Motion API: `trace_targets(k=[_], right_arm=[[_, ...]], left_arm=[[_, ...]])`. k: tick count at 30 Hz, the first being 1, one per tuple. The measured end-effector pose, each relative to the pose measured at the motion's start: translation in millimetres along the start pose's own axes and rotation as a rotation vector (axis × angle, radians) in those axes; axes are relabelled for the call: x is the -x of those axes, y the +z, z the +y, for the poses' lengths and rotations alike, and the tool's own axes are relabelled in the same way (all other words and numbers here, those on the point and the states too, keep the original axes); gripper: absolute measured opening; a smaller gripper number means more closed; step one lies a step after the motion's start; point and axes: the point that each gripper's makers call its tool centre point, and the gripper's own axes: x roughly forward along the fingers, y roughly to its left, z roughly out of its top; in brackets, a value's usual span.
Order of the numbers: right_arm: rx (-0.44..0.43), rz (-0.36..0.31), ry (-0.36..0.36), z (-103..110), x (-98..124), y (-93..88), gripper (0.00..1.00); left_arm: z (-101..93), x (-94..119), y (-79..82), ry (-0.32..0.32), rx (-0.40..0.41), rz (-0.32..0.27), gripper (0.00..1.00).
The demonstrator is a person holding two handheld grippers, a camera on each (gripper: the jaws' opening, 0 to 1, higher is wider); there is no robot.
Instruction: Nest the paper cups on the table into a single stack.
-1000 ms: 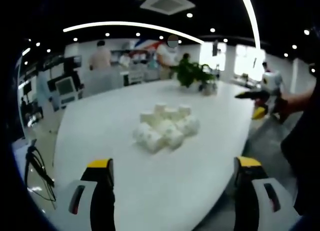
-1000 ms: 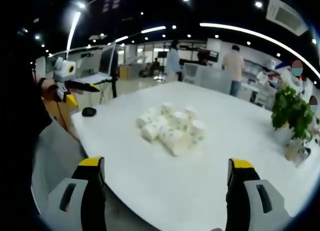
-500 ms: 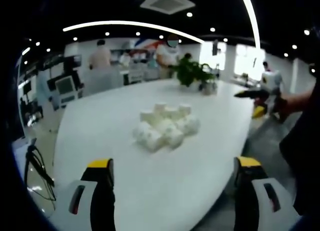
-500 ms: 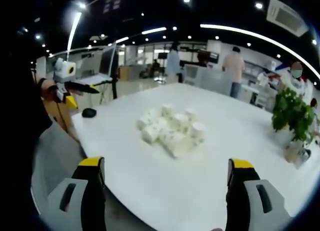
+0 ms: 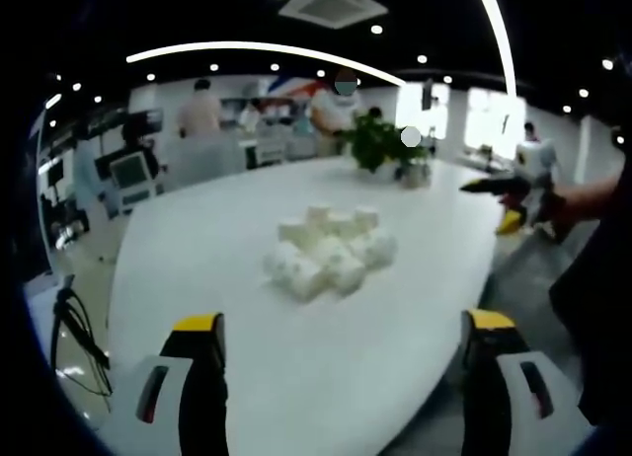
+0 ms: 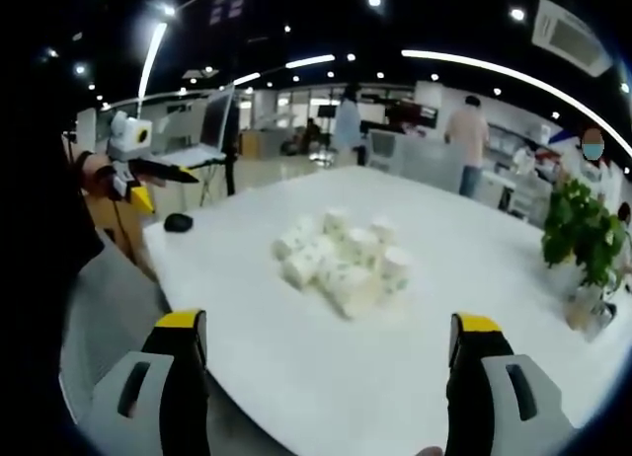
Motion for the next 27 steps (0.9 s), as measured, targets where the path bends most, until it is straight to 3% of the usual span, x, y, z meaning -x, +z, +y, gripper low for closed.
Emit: trace_targets(k=[12,16,18,23,27], right_arm=[[-0.008,-0.004,0.008,-10.3,-23.0,10.3,1.00],[-0.078,-0.026,-0.007,-18.8,-33.7,13.7,0.99],[-0.093,-0.029,0.003,-19.2,-39.0,14.7,0.95],[-0.113,0.004,0.069,-8.4,-53.7,7.0,0.72],[-0.111,-0.008,0.084,-3.9,-65.2,6.3,0.66]], left_arm=[[-3.1,-0.2,-1.9,-0.009,0.012,-0.002,0.98],[-2.9,0.4,-1.5,-0.003,0.002,-0.003,0.99],[-2.8,1.3,0.4,-0.002,0.020,-0.013,0.98],[-1.2,2.8,-3.1,0.012,0.027,-0.002,0.98],[-2.4,4.9,-5.6,0.014,0.027,0.006,0.98]])
